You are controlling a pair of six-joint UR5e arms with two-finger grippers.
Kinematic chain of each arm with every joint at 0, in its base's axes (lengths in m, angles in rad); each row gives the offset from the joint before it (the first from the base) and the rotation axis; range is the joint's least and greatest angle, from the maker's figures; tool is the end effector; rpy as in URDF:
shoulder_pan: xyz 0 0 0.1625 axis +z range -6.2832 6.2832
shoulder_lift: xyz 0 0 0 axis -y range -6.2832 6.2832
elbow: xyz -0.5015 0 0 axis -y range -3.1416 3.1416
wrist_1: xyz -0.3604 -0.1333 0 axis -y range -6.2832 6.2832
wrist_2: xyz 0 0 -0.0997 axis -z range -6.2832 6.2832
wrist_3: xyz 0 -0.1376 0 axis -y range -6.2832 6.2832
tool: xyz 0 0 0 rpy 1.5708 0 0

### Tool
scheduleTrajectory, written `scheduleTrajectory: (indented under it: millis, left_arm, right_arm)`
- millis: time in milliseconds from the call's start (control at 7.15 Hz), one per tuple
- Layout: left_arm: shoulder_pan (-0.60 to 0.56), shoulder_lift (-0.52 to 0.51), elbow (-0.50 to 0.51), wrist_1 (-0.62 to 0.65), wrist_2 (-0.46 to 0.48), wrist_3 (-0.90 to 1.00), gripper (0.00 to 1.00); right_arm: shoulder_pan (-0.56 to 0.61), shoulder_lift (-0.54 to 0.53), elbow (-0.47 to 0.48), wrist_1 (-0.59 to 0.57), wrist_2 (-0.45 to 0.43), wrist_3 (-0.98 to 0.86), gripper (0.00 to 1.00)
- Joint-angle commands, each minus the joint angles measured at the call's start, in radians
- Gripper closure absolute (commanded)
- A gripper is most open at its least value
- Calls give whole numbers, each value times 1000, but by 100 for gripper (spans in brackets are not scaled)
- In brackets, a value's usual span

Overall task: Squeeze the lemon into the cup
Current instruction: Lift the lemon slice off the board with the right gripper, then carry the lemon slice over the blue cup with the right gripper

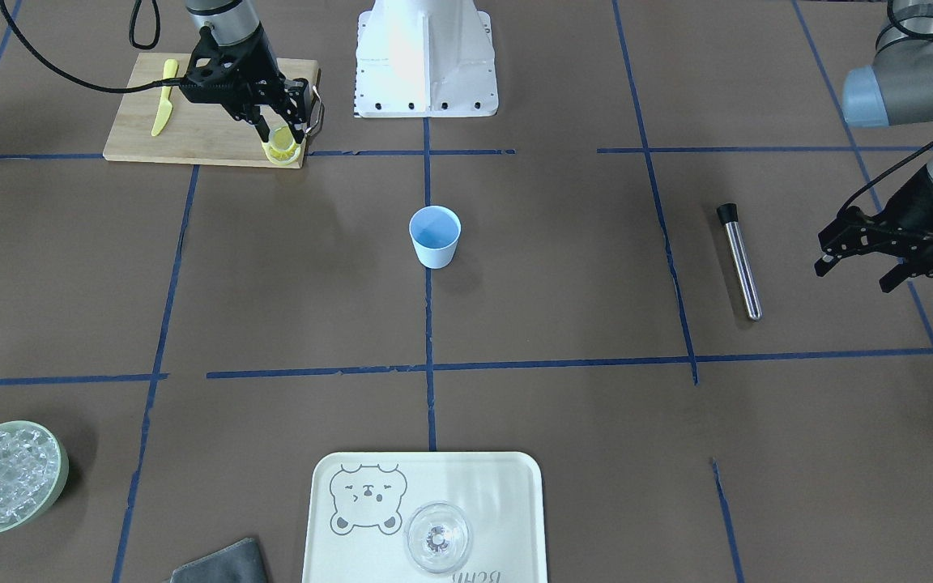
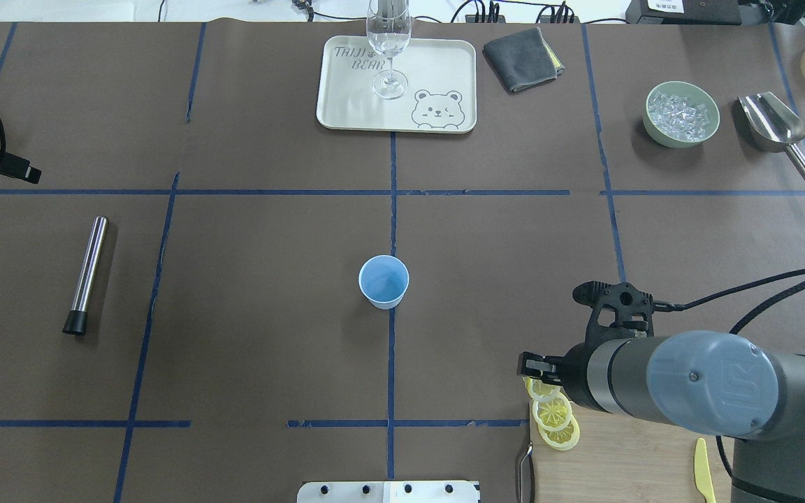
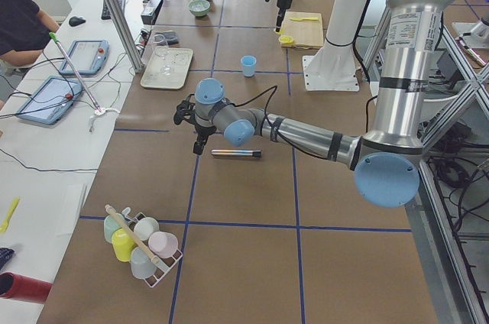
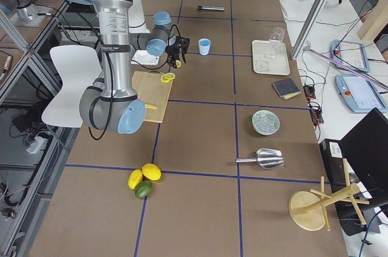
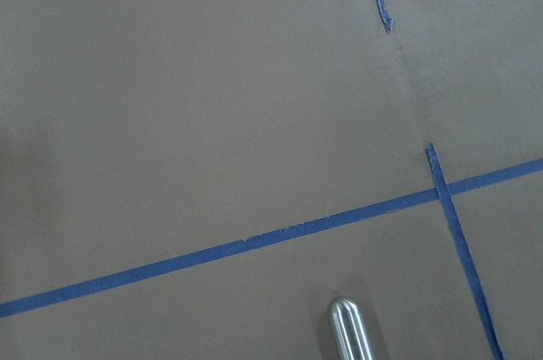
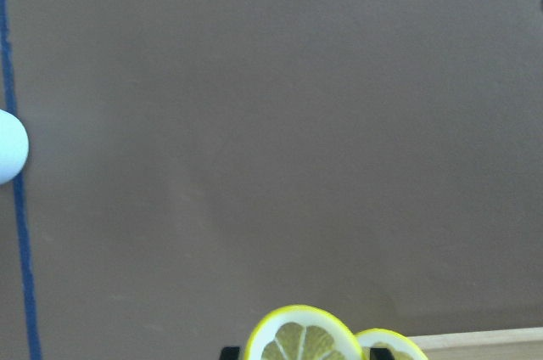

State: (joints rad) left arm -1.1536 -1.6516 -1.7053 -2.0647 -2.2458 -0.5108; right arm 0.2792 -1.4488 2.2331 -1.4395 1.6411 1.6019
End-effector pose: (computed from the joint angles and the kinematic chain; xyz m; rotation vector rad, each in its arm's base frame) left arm 0.1748 -0.5112 0.6020 0.3199 0.8814 0.1526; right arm -0.4329 -0.2527 0.4103 0.0486 -0.9190 0.2560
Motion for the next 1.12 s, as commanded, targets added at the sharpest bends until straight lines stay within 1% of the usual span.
scheduleTrajectory:
  millis: [0, 140, 559, 699, 839, 979]
  left_arm:
    - [0, 1, 1, 0, 0, 0, 0]
    - [0, -1, 3, 0, 0, 2, 0]
    - [0, 1, 9, -2, -2, 3, 0]
    - [0, 1, 6, -2, -2, 0, 0]
    - [-1, 1, 4, -2, -2, 0, 0]
    - [-2, 1, 3, -2, -2, -2, 0]
  right_arm:
    - [55, 212, -57, -150, 11, -2, 42]
    - [79, 323, -119, -200, 11, -3, 42]
    - [107, 483, -275, -191, 12, -19, 42]
    - [118, 560, -359, -190, 12, -19, 42]
    - [130, 599, -407, -188, 12, -19, 42]
    - [138, 600, -440, -152, 12, -22, 39]
